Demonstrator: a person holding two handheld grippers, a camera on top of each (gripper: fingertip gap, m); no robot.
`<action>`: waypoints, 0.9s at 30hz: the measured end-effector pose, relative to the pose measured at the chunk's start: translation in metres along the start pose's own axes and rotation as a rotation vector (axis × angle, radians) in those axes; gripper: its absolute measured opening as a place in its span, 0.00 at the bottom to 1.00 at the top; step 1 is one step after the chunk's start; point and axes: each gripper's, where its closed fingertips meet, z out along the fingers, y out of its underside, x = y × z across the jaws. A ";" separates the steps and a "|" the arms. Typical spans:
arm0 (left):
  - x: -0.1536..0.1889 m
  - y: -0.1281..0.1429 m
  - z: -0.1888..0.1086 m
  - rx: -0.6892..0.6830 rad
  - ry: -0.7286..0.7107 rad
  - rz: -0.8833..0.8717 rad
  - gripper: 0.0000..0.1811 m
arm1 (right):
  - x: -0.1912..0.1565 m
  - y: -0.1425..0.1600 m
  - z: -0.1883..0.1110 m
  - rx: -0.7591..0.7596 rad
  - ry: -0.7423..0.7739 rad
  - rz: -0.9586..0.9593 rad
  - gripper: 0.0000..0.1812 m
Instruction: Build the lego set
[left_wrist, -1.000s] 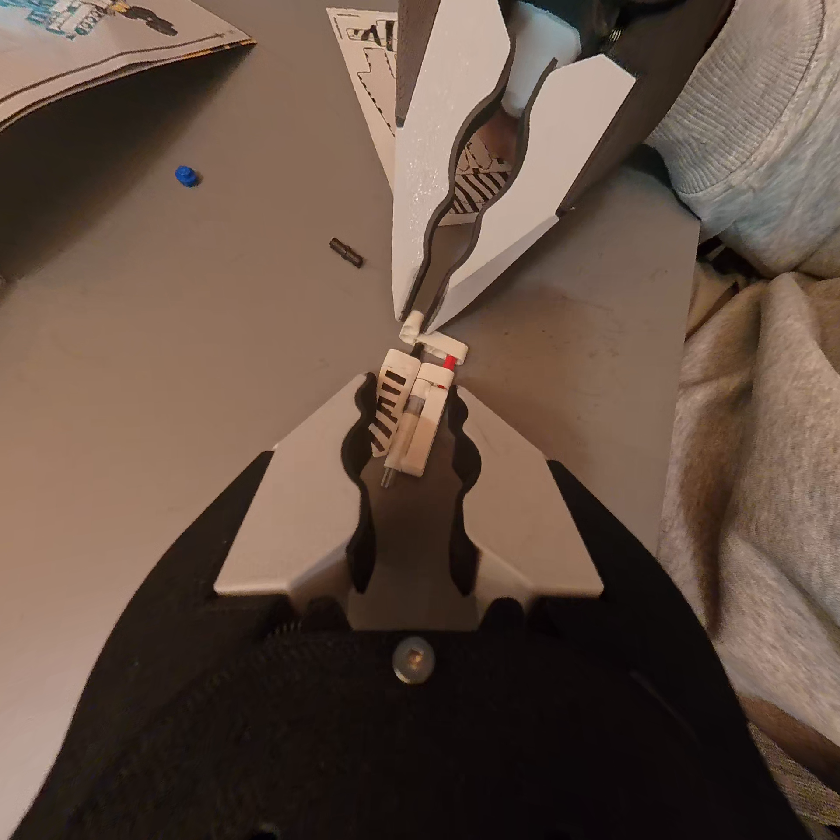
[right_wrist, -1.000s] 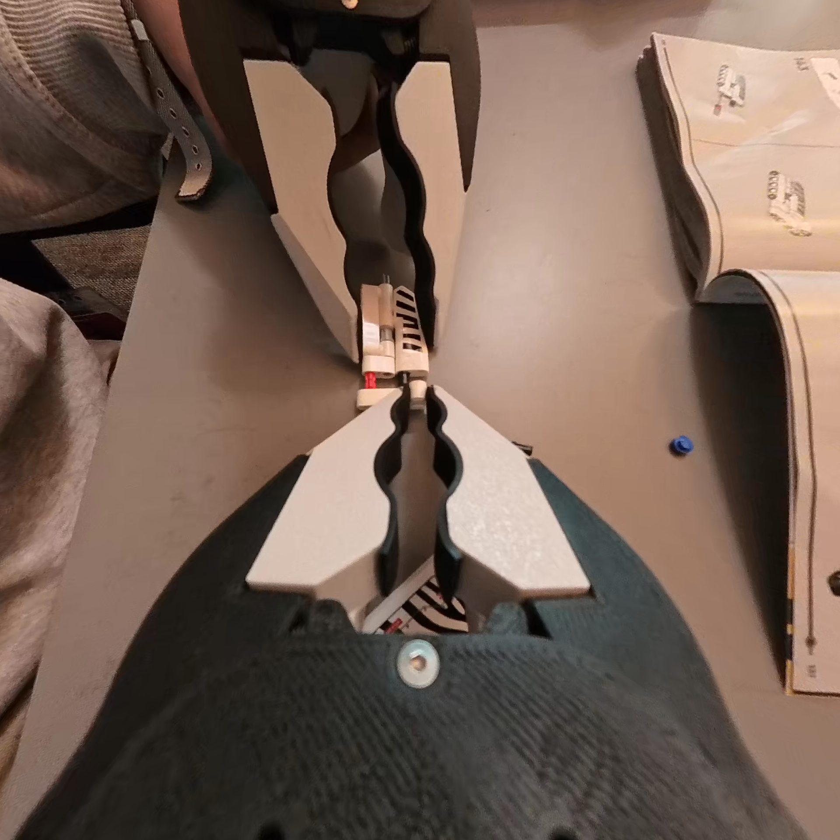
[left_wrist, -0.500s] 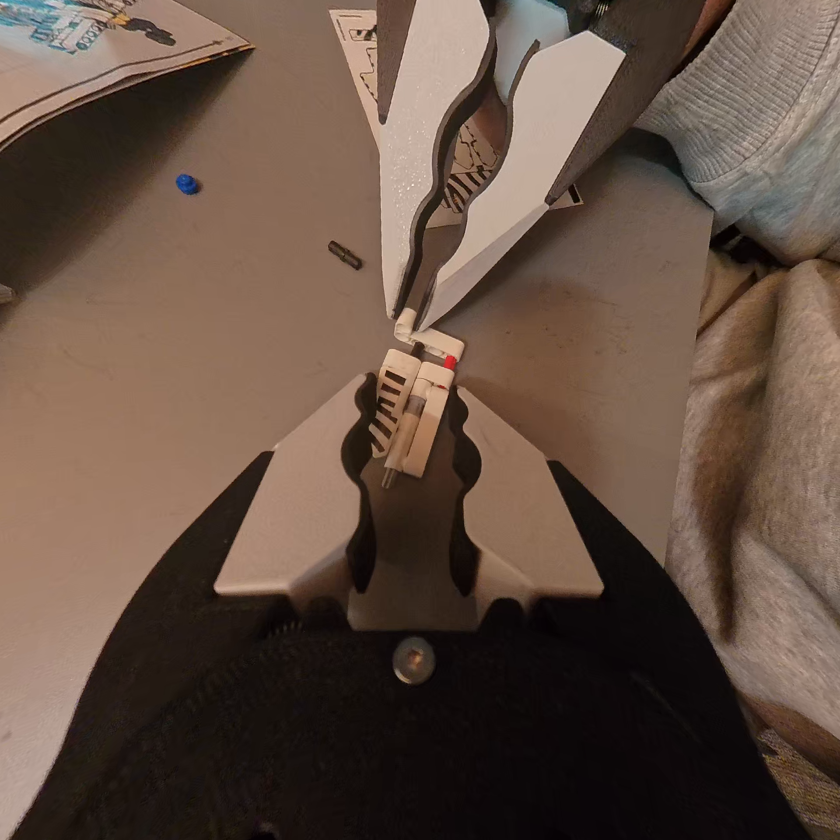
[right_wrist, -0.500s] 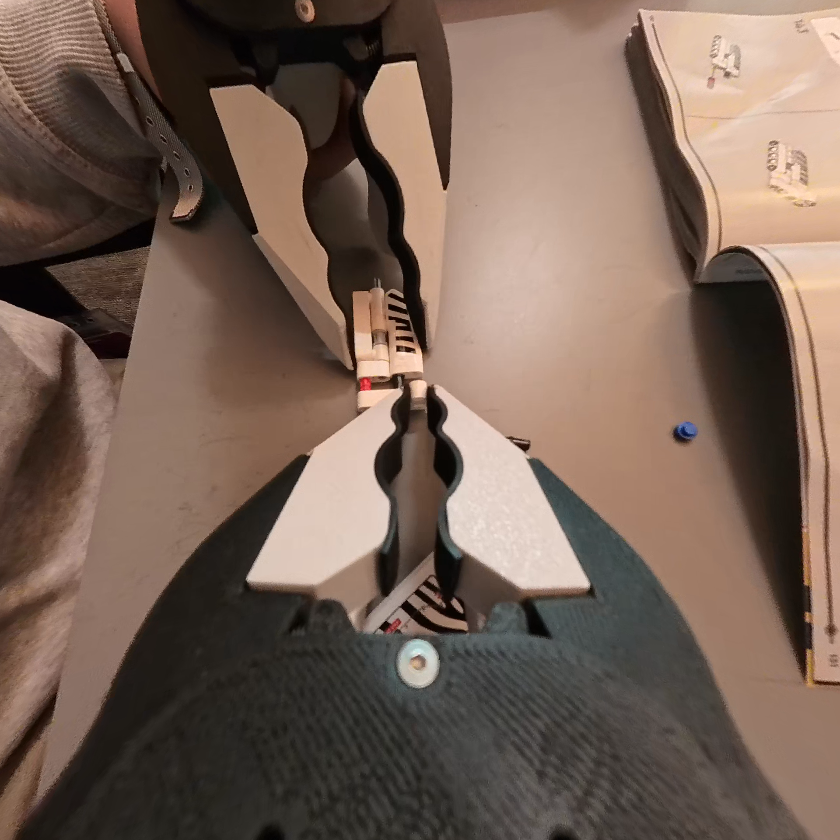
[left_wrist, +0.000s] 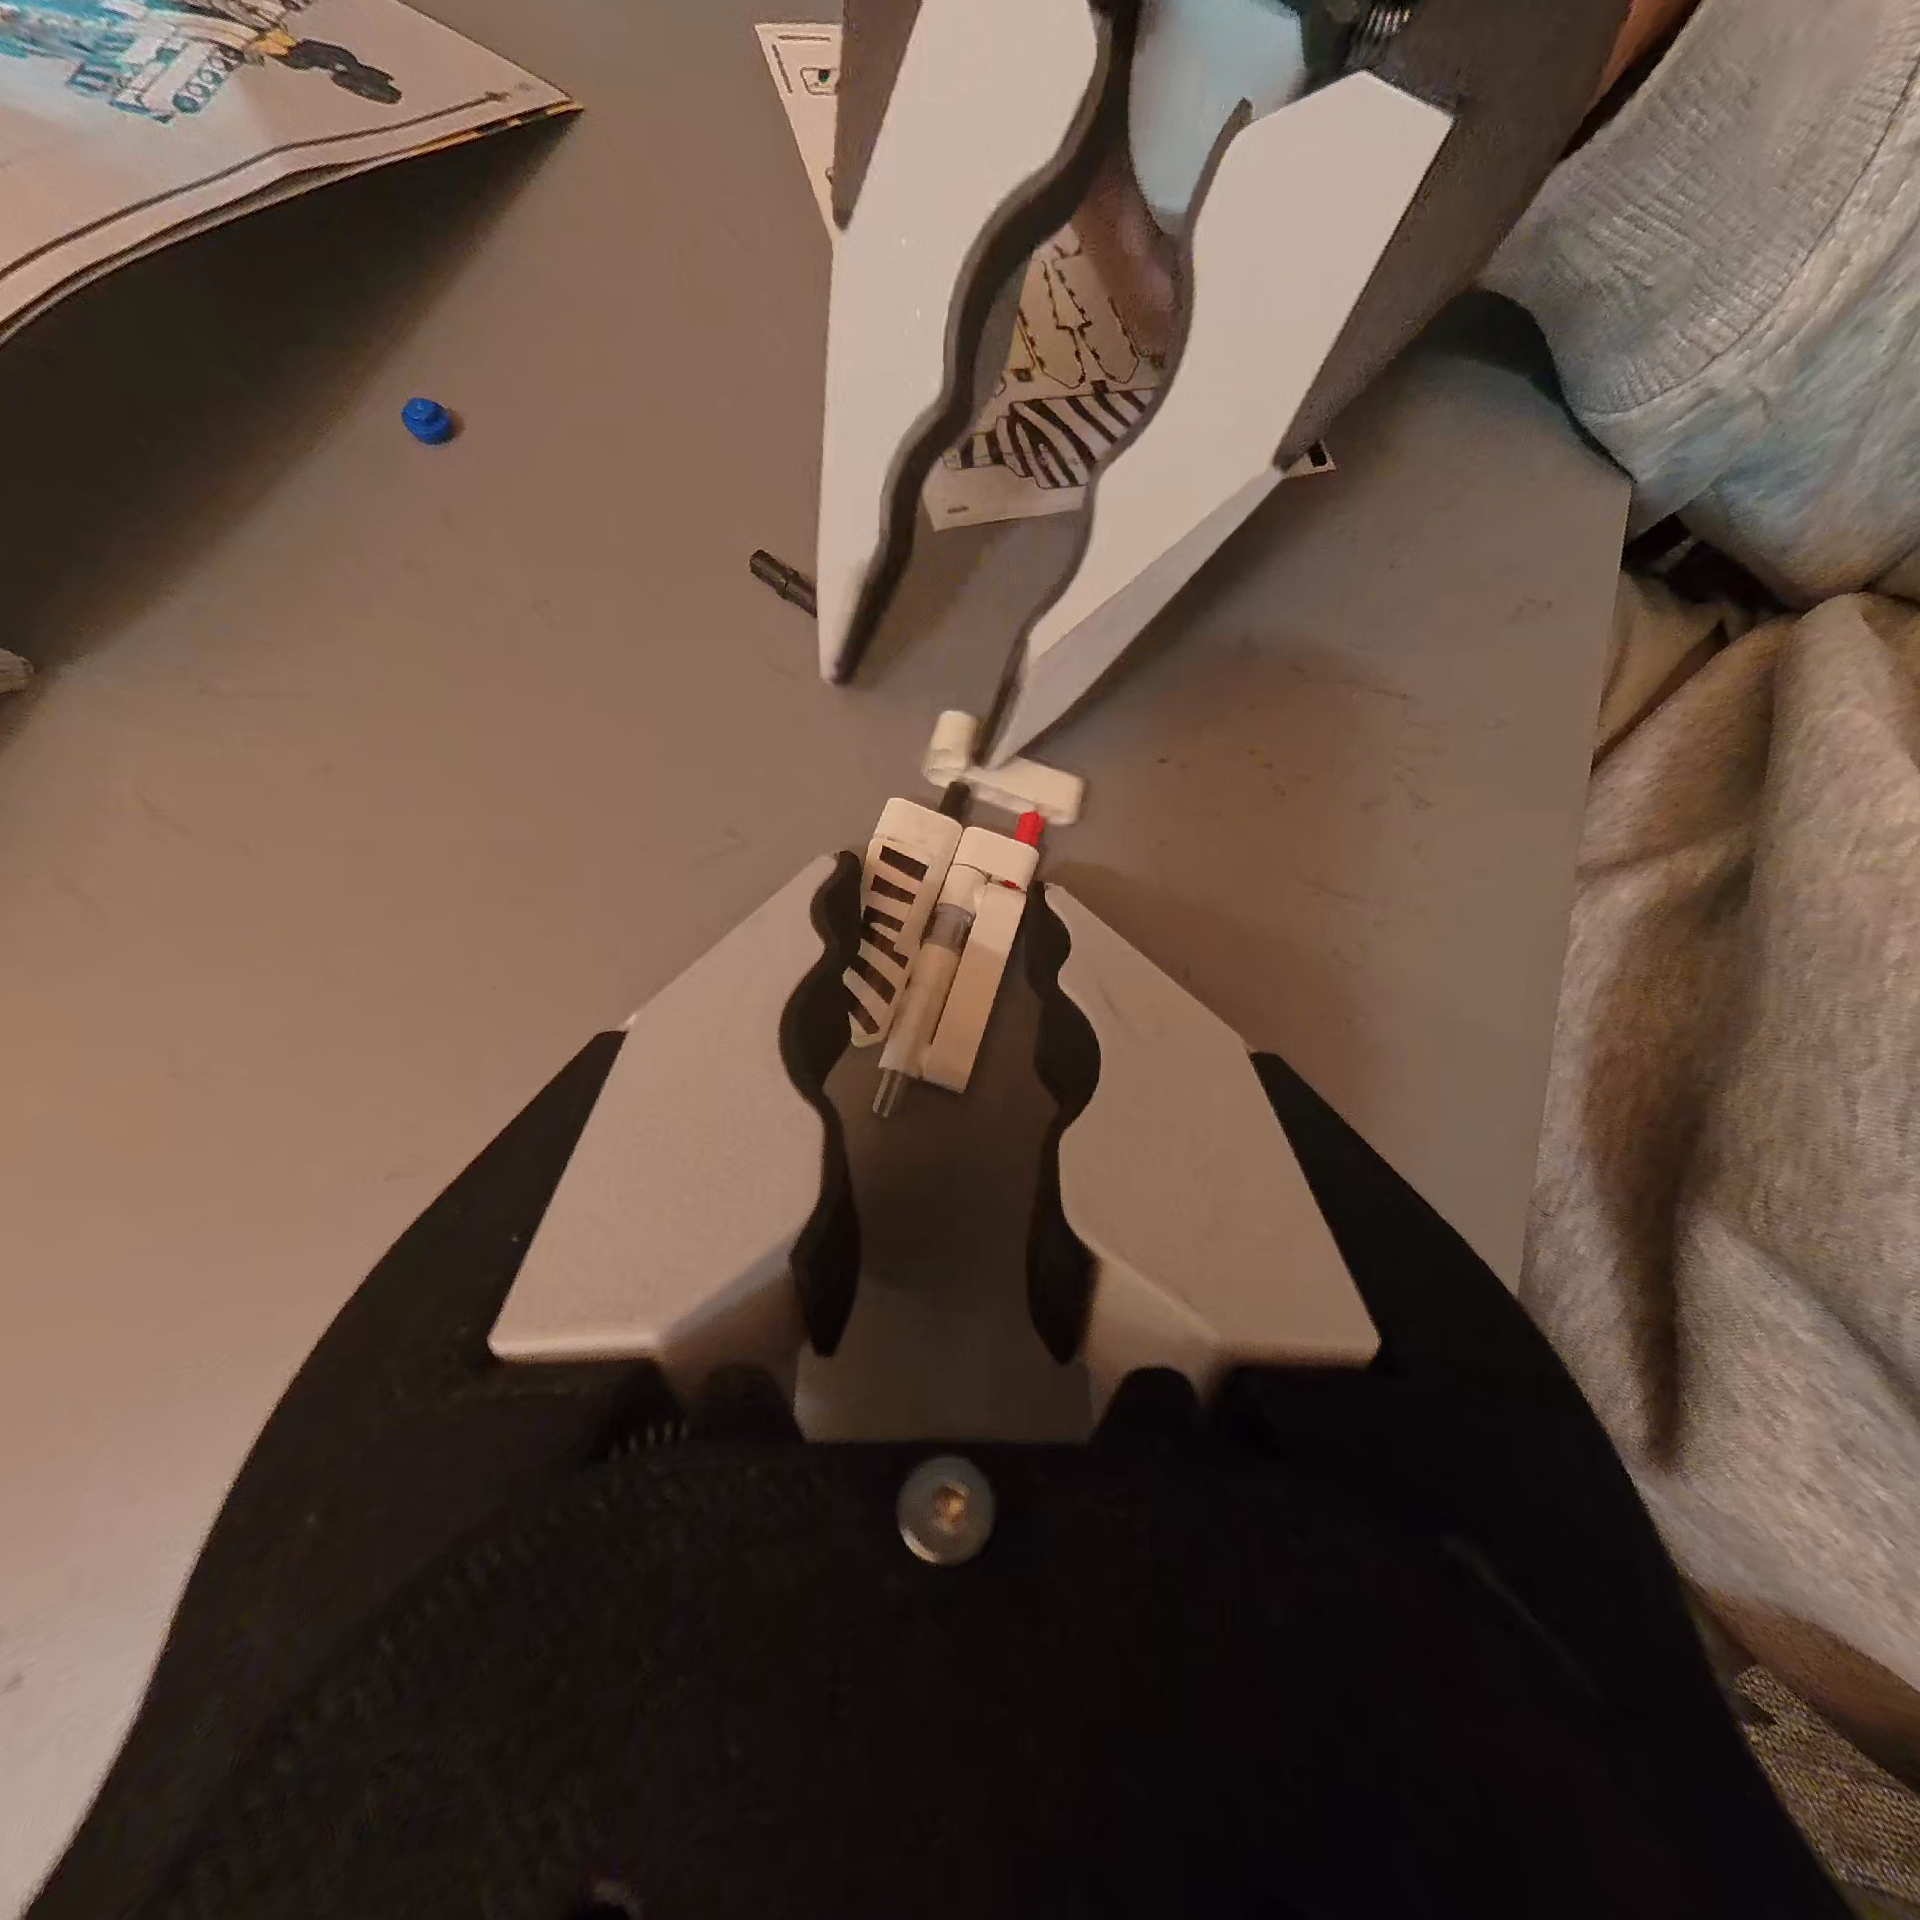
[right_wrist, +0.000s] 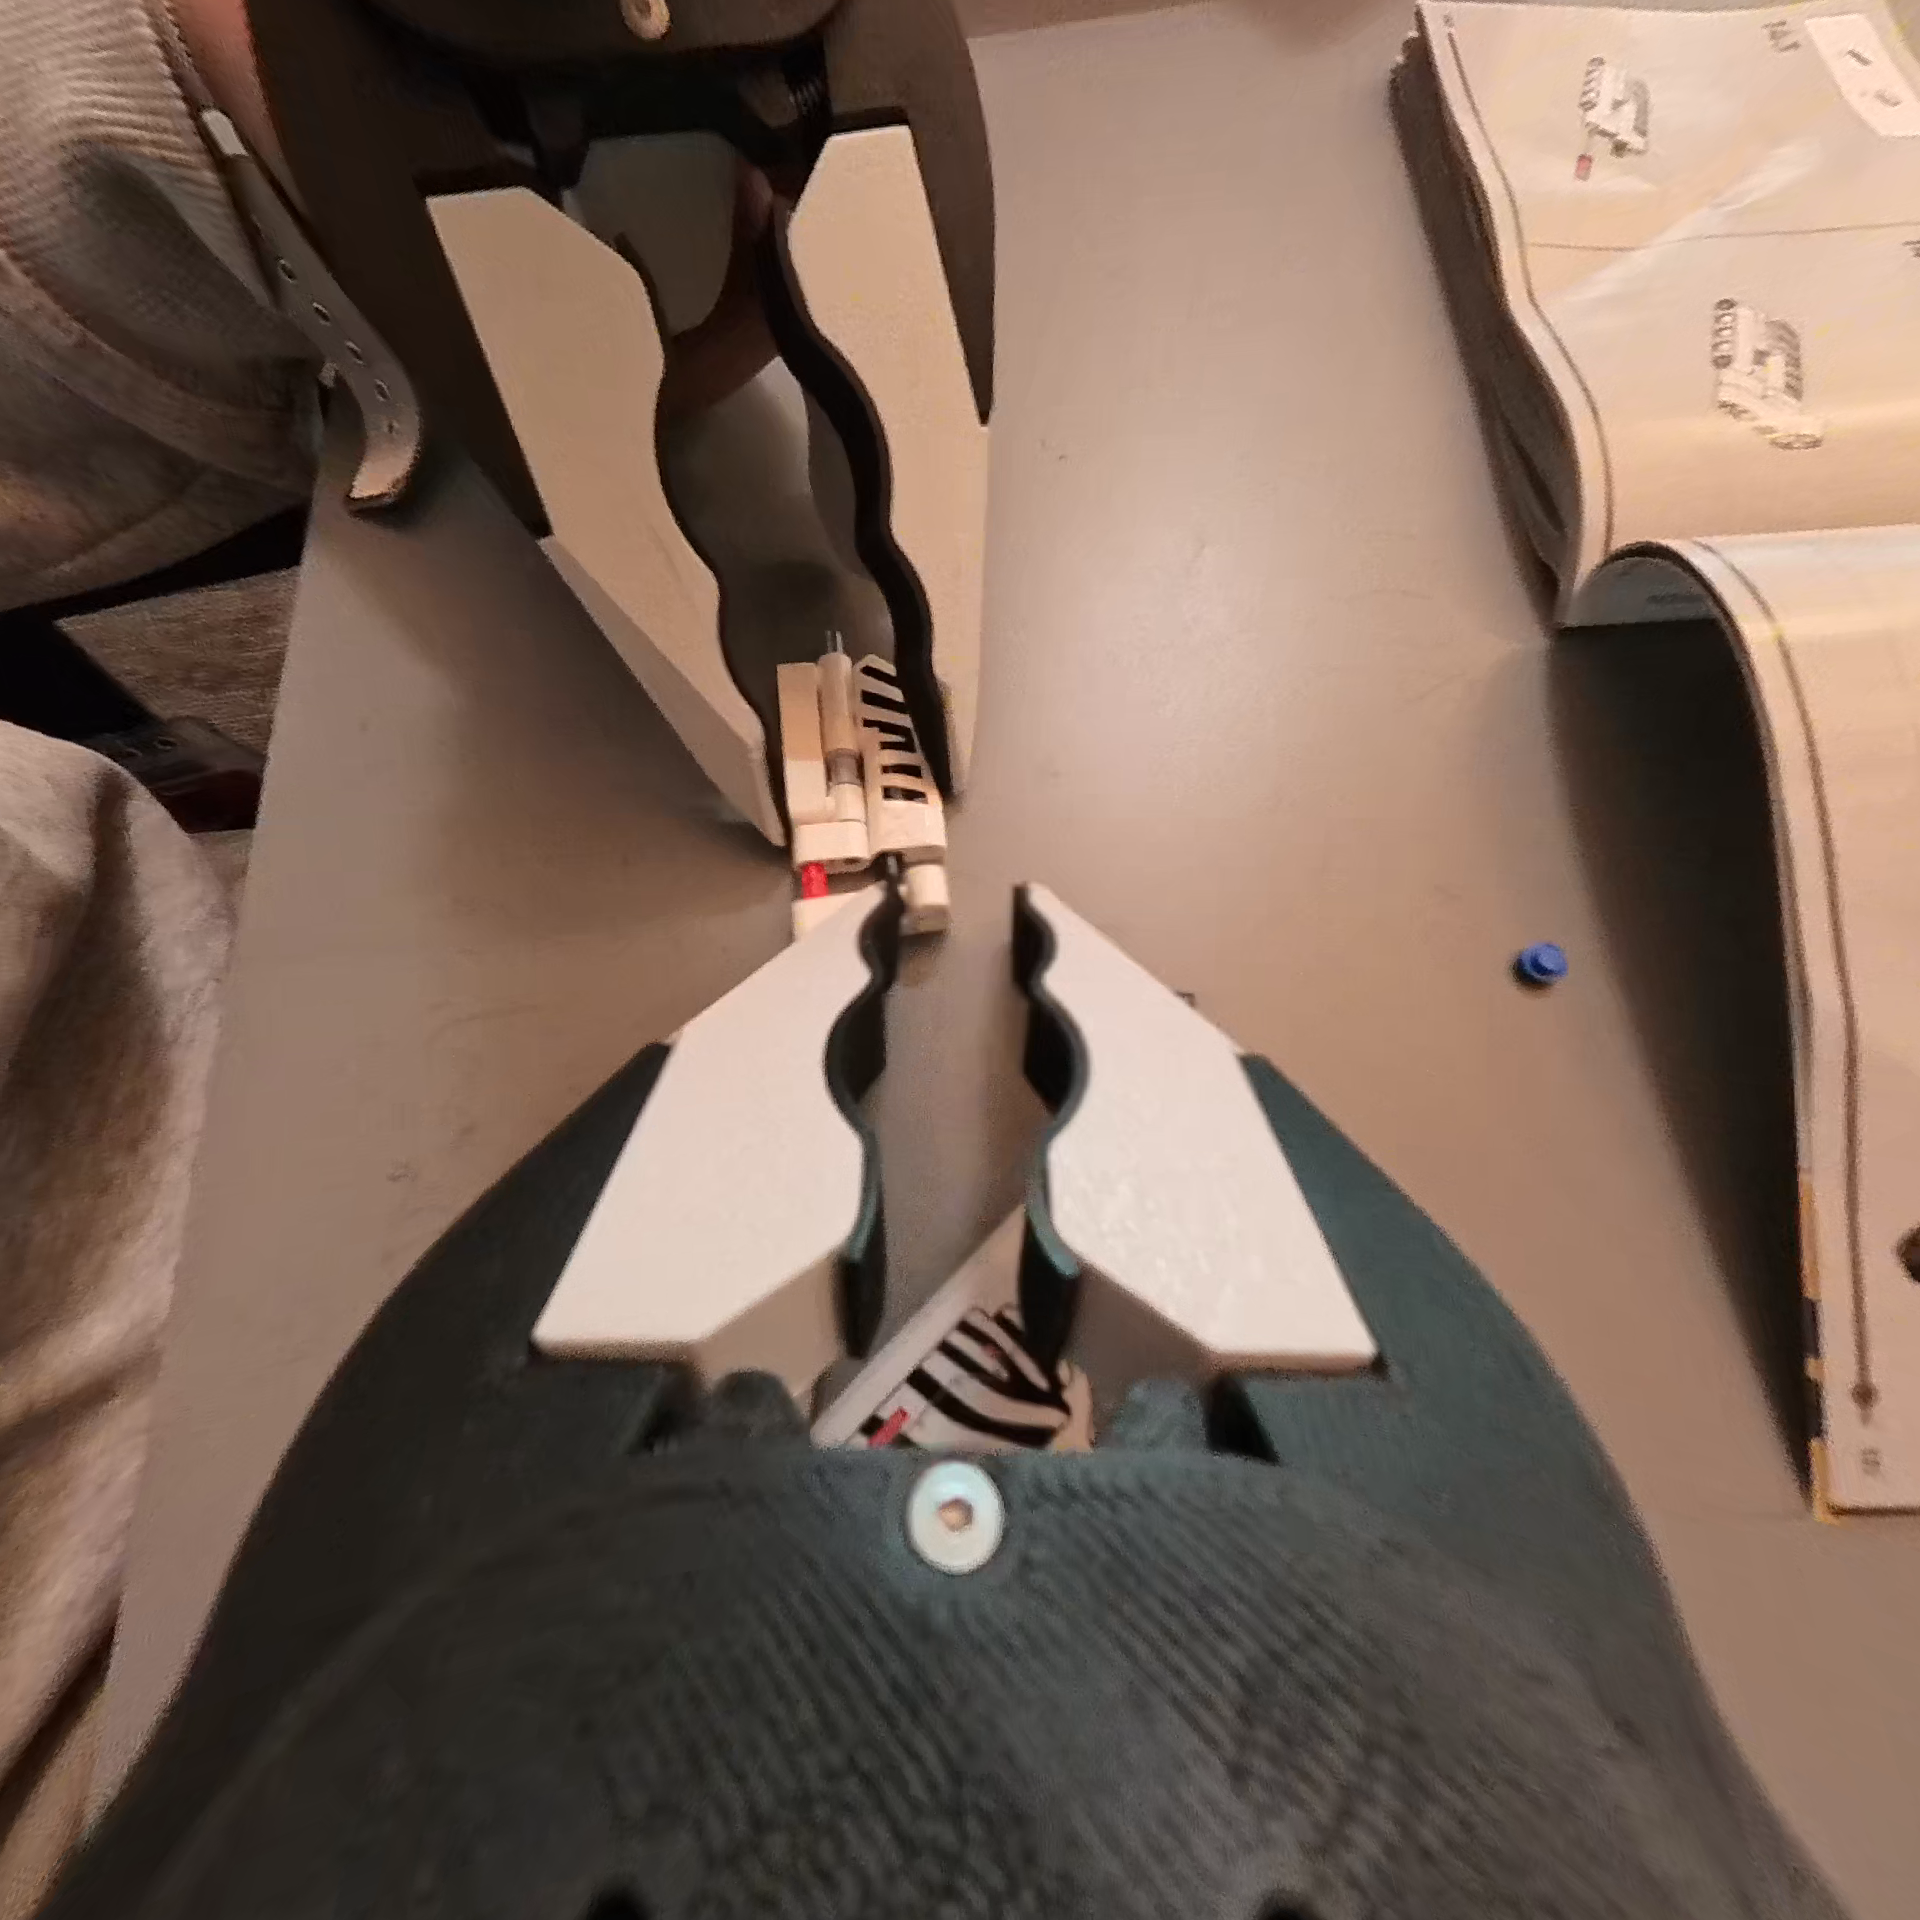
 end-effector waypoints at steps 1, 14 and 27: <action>0.000 0.000 0.000 0.000 0.000 0.000 0.17 | 0.000 0.001 -0.002 -0.009 0.008 -0.011 0.16; 0.001 -0.001 0.001 0.000 0.006 -0.002 0.17 | -0.002 0.003 -0.003 -0.029 -0.003 -0.008 0.12; 0.001 -0.001 0.001 0.000 0.008 -0.005 0.17 | -0.011 0.009 -0.015 -0.020 -0.060 -0.048 0.29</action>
